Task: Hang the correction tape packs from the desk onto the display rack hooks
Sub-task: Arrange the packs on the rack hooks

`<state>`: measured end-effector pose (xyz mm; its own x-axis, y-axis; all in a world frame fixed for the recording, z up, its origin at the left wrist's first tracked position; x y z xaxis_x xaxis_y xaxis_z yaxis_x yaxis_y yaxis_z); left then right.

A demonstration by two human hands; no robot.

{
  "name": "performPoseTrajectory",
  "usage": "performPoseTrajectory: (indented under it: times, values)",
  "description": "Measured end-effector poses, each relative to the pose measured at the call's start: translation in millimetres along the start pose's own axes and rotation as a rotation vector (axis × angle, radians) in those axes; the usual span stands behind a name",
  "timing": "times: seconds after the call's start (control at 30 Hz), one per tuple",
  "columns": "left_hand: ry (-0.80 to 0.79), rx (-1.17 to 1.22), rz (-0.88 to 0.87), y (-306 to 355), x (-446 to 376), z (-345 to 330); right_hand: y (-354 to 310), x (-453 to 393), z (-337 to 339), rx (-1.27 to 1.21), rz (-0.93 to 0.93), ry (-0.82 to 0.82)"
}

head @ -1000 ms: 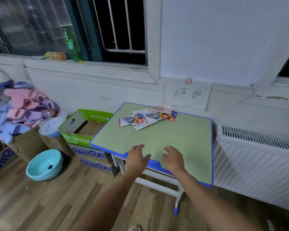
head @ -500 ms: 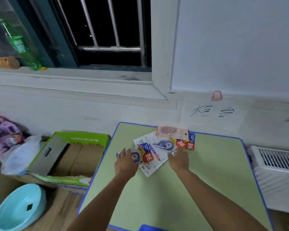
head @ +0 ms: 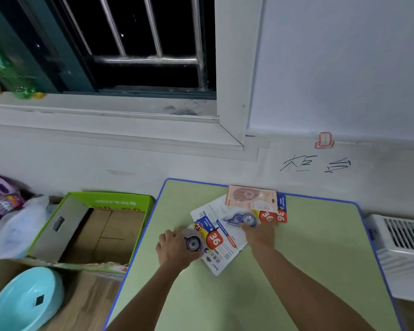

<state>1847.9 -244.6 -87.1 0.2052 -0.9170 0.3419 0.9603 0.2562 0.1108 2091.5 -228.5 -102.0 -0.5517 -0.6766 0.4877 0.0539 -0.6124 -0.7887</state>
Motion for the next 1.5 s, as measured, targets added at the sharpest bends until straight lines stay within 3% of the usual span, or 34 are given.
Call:
performPoseTrajectory:
  times: [0.17,0.3,0.47,0.67,0.8,1.0,1.27,1.33,1.5]
  values:
    - [0.065,0.107,0.010,14,25,5,17,8,32,-0.223,-0.041,0.019]
    - [0.118,0.201,-0.045,39,44,15,30,22,64,-0.264,-0.008,-0.014]
    - [0.071,0.335,-0.178,88,65,21,44,41,116,-0.394,0.013,-0.059]
    - [-0.047,0.591,-0.492,172,105,7,68,77,200,-0.570,0.089,0.079]
    - [-0.231,0.664,-0.724,212,157,-22,102,134,249,-0.713,0.148,0.287]
    - [-0.449,0.541,-1.039,252,282,-54,175,247,324,-0.871,0.186,0.617]
    - [-0.746,0.379,-1.434,276,508,-120,306,419,425,-0.986,0.120,1.110]
    - [-0.852,0.355,-1.480,273,573,-143,346,467,446,-0.981,0.094,1.216]
    - [-0.936,0.349,-1.589,244,740,-195,447,595,502,-0.964,0.071,1.415]
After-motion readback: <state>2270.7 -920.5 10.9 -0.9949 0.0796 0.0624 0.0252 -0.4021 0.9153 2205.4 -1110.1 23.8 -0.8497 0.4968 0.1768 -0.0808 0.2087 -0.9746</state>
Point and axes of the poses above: each hand's wrist, its own x-axis away from the middle knuckle, its own z-axis out of the back of the hand, y = z × x, the point moved 5 cm from there along -x, towards the middle knuckle, and after that the axes turned 5 degrees about -x, right-handed, at the moved point
